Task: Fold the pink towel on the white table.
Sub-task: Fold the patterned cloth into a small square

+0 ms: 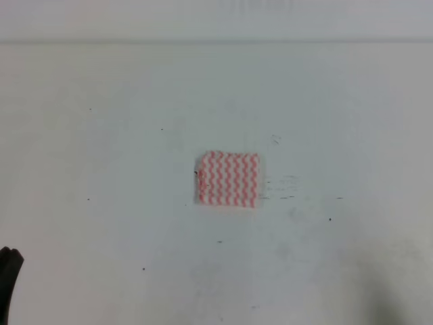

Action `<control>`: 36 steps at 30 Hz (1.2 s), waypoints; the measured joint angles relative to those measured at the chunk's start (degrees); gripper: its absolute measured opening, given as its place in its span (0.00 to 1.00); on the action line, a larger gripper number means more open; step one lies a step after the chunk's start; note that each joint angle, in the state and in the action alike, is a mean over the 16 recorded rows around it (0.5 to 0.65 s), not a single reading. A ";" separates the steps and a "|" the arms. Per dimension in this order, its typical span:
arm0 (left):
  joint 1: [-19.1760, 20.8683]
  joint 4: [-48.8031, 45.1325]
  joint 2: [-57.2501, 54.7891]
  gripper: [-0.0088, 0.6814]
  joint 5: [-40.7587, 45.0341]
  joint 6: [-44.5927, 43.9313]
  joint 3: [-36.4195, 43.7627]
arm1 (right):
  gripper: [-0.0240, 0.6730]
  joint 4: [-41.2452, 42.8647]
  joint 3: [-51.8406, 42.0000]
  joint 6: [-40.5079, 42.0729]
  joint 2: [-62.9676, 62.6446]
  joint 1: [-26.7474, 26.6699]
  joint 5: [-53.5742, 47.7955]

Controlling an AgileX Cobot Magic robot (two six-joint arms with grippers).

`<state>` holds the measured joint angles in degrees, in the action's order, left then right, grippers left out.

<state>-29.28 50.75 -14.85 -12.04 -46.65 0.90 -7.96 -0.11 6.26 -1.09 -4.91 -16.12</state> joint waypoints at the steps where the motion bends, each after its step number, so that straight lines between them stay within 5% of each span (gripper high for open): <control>1: 0.00 -0.03 -0.06 0.01 -0.04 0.00 0.07 | 0.01 -0.04 0.00 0.00 0.00 0.00 0.00; 19: 1.45 -5.73 -0.21 0.01 0.54 2.43 0.27 | 0.01 -0.30 0.00 -0.03 0.05 0.00 0.00; 36: 19.30 -45.88 8.92 0.01 16.63 42.16 0.00 | 0.01 -0.30 0.00 -0.09 -0.05 0.00 0.01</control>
<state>-9.97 4.87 -5.92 4.59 -4.49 0.90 -8.26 -0.11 6.17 -1.14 -4.91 -16.11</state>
